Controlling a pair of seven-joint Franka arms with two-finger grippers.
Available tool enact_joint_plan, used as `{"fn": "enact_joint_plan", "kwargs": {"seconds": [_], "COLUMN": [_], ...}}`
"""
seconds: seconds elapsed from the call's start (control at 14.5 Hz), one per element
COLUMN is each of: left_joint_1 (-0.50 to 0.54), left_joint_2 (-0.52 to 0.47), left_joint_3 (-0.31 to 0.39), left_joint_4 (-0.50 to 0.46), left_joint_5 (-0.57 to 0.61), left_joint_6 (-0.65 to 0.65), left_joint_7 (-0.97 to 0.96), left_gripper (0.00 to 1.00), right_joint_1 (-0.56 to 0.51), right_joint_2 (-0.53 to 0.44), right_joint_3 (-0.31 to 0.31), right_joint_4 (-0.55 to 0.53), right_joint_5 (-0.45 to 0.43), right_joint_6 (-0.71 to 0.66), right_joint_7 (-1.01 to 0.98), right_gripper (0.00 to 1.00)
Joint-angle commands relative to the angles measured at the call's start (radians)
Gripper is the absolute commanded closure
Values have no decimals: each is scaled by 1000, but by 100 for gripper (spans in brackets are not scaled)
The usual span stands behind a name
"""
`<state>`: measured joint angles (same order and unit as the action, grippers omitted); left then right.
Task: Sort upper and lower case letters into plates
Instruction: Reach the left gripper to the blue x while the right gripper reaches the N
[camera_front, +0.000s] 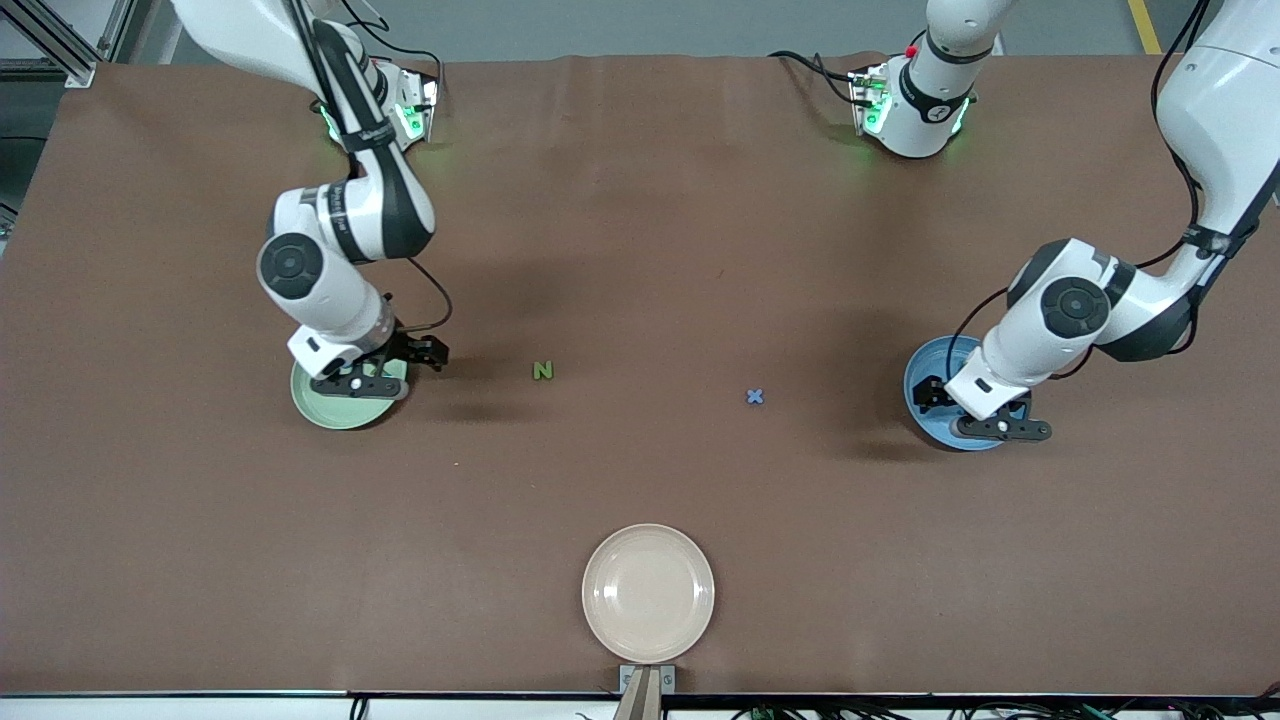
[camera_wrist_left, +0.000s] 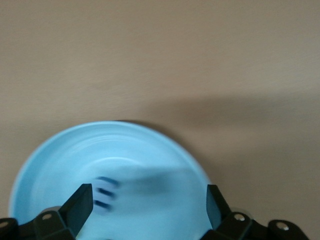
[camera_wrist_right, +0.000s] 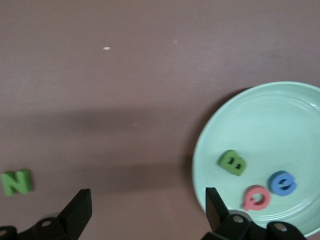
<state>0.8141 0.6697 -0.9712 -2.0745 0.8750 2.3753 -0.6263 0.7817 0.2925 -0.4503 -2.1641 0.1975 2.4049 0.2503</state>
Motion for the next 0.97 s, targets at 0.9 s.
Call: {"fn": "enact_joint_plan", "kwargs": {"seconds": [0.9], "left_joint_1": [-624], "left_joint_2": [122], "left_joint_3": [169], "left_joint_4": [226], "left_joint_5": [-41], "left_joint_6": [-33], "left_joint_7": [-532], "left_gripper": [0], "right_joint_1": [154], "right_joint_2": [283], "right_joint_3": [61], "right_joint_4": [250], "right_joint_5": [155], "right_joint_6": [13], "right_joint_7": [34], "right_gripper": [5]}}
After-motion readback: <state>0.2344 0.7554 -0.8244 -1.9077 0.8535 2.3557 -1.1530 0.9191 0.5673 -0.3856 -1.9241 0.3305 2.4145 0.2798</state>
